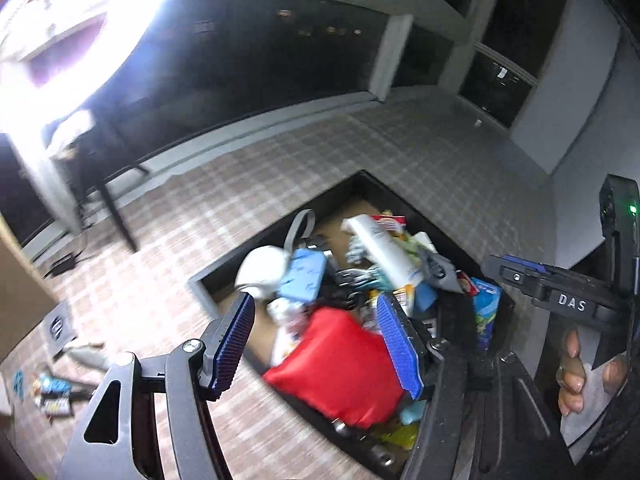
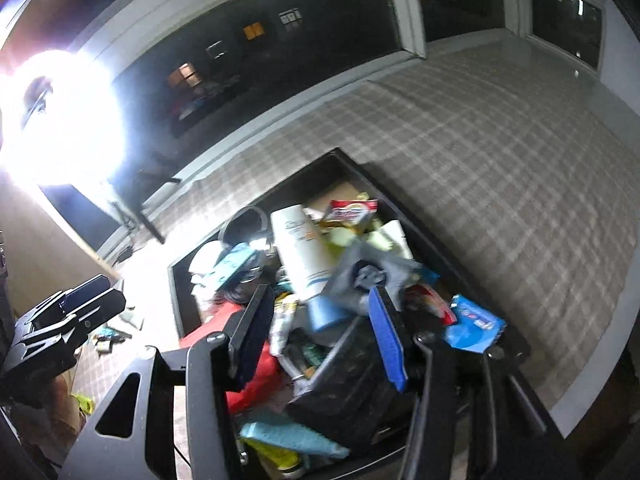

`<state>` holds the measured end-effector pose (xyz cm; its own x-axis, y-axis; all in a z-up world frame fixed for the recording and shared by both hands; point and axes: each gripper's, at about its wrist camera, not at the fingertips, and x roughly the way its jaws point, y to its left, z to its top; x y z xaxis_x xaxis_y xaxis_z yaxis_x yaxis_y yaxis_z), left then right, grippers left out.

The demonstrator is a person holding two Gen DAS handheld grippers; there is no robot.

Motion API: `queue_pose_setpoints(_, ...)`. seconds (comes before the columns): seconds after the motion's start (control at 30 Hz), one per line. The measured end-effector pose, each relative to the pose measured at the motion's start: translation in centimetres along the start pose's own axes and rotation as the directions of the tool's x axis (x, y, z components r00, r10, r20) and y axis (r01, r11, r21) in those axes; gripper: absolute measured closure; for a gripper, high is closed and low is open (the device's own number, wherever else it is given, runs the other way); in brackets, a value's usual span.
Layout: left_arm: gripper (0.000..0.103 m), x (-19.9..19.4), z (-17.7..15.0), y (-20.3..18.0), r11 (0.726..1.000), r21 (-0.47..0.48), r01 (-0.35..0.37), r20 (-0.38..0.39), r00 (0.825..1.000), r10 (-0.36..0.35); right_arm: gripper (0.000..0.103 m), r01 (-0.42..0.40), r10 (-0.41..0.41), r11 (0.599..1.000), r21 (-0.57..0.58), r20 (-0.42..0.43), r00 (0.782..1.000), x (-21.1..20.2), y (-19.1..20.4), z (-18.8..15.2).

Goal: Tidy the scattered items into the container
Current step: 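Move both open tools back over the items on the floor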

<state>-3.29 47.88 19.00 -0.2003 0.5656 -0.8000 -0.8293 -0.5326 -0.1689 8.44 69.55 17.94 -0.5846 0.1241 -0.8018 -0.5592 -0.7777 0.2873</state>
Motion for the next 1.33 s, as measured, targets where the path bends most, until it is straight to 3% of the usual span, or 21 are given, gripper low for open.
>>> queue_pose_setpoints(0.33,0.033,-6.6,-3.7,5.9,0.987,-0.098,-0.128,0.082,0.987,0.136,0.049,-0.097,0.096,0.987,-0.127,-0.007,0.995,-0.7,7.8,-1.7)
queue_pose_setpoints(0.7,0.027,-12.1,-10.1,12.8,0.930,-0.214,-0.299,0.078,0.944,0.321,0.048,-0.187,0.181,0.933,-0.307,-0.049,0.982,0.0,18.4,-5.4)
queue_pose_setpoints(0.87,0.025,-13.2,-14.5,16.8,0.870,-0.303,-0.389,0.006,0.912,0.409,0.045,-0.213,0.193,0.899,-0.382,-0.090,0.977,1.5,22.4,-8.6)
queue_pose_setpoints(0.97,0.025,-13.4,-18.6,19.7,0.796,-0.388,-0.465,-0.078,0.877,0.474,0.044,-0.228,0.197,0.882,-0.413,-0.116,0.973,2.8,24.4,-11.2)
queue_pose_setpoints(1.07,0.025,-13.8,-23.0,22.7,0.717,-0.468,-0.518,-0.182,0.850,0.495,0.044,-0.237,0.192,0.865,-0.441,-0.145,0.971,4.0,26.0,-14.0)
queue_pose_setpoints(1.2,0.023,-14.9,-27.7,25.9,0.638,-0.556,-0.533,-0.263,0.841,0.473,0.044,-0.250,0.175,0.841,-0.480,-0.196,0.965,5.4,27.6,-17.1)
queue_pose_setpoints(1.33,0.023,-16.0,-30.6,27.5,0.594,-0.612,-0.522,-0.253,0.841,0.478,0.044,-0.264,0.171,0.839,-0.476,-0.229,0.958,6.2,28.1,-18.3)
